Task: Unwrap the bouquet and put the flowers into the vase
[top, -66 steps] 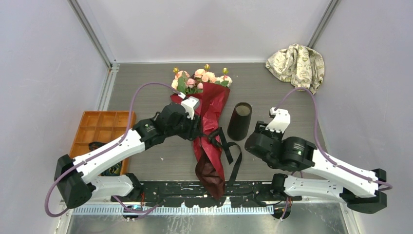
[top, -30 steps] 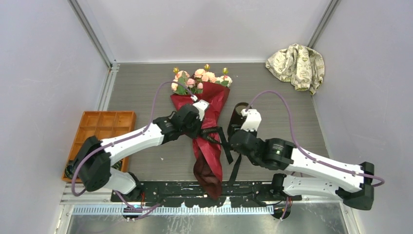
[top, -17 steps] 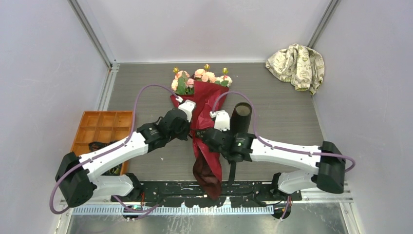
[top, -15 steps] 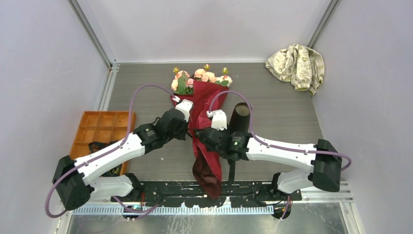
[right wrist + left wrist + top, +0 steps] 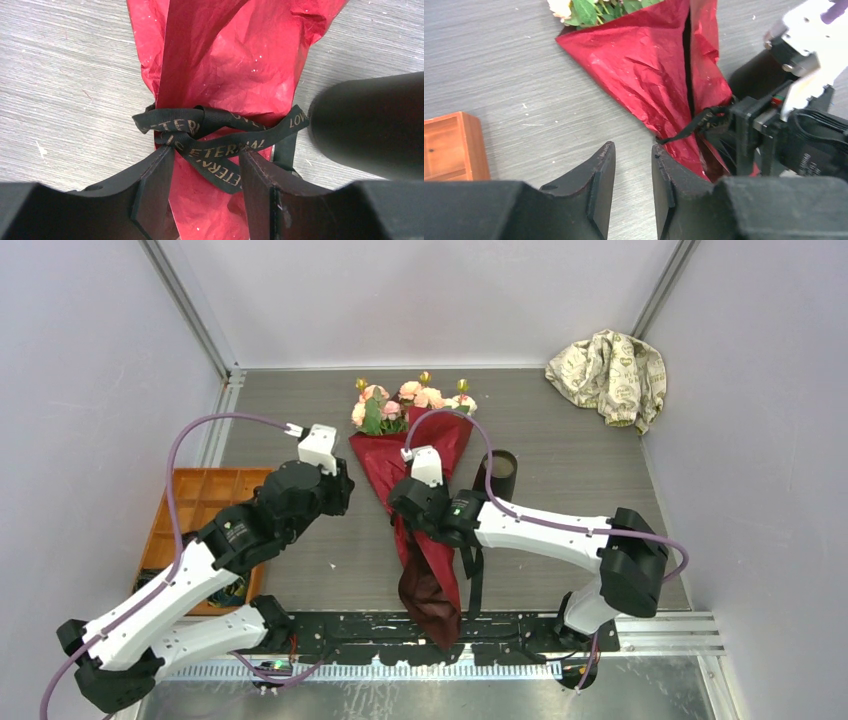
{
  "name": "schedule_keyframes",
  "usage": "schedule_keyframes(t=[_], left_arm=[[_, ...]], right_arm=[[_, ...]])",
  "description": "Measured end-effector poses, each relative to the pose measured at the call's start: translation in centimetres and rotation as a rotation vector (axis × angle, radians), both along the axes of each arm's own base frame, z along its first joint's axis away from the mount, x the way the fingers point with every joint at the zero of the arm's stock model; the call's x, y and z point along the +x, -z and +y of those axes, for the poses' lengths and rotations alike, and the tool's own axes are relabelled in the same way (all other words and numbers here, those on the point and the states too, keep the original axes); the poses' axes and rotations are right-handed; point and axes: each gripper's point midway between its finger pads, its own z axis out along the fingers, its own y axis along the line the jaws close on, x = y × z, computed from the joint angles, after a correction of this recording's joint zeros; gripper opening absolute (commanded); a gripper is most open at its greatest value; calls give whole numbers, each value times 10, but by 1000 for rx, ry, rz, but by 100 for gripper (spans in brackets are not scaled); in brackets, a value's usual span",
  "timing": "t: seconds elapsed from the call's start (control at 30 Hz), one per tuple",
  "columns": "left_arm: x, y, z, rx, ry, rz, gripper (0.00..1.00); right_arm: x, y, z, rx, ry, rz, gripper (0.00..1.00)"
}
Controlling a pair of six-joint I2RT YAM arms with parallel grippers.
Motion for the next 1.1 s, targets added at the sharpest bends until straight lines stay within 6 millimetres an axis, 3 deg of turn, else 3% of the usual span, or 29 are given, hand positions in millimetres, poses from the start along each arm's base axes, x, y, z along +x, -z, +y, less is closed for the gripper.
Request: schedule_keyframes(t=[0.17, 0.4, 0.5, 0.8, 1.0, 1.1], left_arm=[[-2, 19, -19, -13, 56, 67, 39], [-4, 107, -63, 31, 178, 268, 53], [-5, 130, -75, 39, 216, 319, 58], [2, 141, -99, -29, 282, 279, 63], [10, 168, -101, 22, 259, 301, 59], [17, 178, -98, 52, 225, 299, 49]], right_arm=[[7, 3, 1, -16, 13, -2, 55], [18, 5, -27, -60, 100, -14, 55], [18, 3, -40, -56, 123, -16, 55], [20, 2, -52, -41, 154, -14, 55], [19, 8, -57, -45, 156, 2, 55], [19, 6, -57, -29, 159, -2, 56]])
